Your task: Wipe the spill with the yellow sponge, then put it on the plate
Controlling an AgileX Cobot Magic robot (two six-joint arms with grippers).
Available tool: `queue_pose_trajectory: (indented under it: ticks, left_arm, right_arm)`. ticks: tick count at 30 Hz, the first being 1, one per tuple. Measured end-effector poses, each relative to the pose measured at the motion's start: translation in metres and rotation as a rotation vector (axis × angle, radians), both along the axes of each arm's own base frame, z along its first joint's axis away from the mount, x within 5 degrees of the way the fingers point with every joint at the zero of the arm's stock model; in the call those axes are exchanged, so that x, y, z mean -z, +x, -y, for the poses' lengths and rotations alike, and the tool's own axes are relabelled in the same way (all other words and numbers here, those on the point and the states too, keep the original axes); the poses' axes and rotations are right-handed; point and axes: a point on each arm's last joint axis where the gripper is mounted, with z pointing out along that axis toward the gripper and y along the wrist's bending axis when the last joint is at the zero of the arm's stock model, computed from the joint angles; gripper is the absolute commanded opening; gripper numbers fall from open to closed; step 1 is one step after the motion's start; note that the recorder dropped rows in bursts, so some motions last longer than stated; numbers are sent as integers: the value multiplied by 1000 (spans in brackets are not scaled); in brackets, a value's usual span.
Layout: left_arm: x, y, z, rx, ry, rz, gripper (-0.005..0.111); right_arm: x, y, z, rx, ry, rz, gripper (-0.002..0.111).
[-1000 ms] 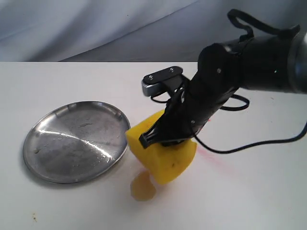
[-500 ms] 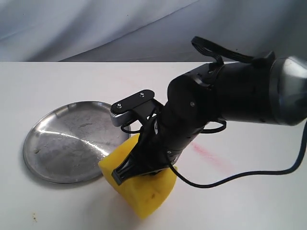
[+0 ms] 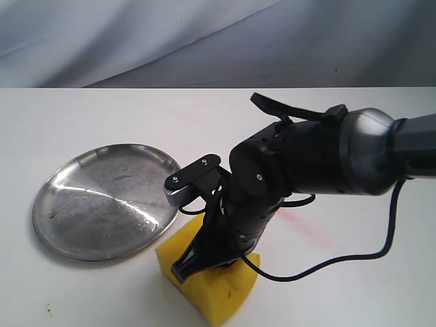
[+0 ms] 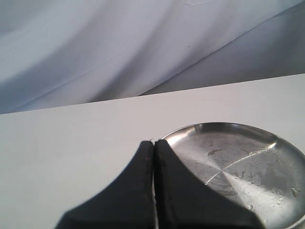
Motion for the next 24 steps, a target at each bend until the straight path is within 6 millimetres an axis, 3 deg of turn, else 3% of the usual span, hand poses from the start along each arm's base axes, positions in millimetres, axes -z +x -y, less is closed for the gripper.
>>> queue_pose_trajectory:
  ticks: [15,20,24]
  left_arm:
    - [0,0,0,0,0,0,0]
    - [0,0,0,0,0,0,0]
    - [0,0,0,0,0,0,0]
  right_arm:
    - [10,7,5,-13,-87,51,0]
    - [10,43,36,90,-193,138,0]
    - [10,52,45,124,-208,135,0]
